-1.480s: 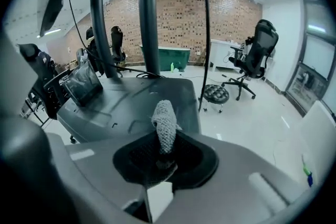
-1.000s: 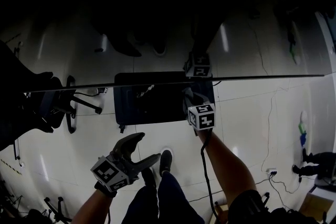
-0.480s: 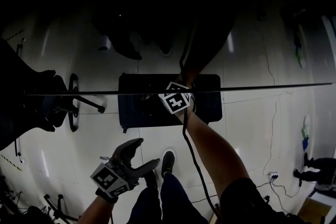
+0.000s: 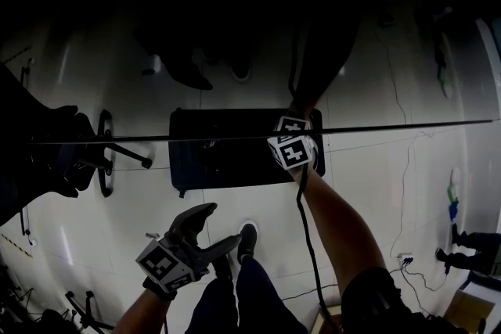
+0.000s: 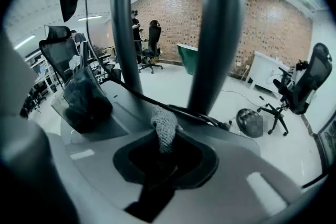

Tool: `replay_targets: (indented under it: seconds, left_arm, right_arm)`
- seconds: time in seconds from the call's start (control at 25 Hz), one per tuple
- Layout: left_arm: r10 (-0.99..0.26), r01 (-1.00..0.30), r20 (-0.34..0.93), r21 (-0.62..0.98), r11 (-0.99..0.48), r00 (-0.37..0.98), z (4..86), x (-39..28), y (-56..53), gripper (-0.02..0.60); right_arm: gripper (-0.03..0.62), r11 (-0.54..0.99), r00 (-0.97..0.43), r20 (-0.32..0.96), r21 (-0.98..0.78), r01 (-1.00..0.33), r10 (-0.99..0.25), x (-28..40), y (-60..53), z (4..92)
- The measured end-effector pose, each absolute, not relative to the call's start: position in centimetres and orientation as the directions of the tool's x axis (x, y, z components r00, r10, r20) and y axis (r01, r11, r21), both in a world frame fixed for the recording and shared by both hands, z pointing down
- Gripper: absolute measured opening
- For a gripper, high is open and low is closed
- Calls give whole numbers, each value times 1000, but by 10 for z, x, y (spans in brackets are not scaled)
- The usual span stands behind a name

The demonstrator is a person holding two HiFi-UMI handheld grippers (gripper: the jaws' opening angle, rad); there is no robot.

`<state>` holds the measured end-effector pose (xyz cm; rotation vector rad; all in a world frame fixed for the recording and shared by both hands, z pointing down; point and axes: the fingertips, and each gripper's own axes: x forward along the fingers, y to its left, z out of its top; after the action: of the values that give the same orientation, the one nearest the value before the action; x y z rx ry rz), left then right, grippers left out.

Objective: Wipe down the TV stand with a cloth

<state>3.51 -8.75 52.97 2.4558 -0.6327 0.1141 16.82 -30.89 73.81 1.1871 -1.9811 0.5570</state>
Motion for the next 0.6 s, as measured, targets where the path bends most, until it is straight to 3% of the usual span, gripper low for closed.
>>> replay_targets:
  seconds: [0.28, 0.6]
  left_arm:
    - [-392, -442, 212, 529, -724, 895, 531, 49, -79, 372]
    - [-371, -438, 233, 512, -739, 899, 534, 44, -65, 371]
  right_arm:
    - [61, 329, -164, 789, 51, -943, -592, 266, -310, 736]
    - [61, 318, -153, 788, 57, -946, -596, 274, -286, 738]
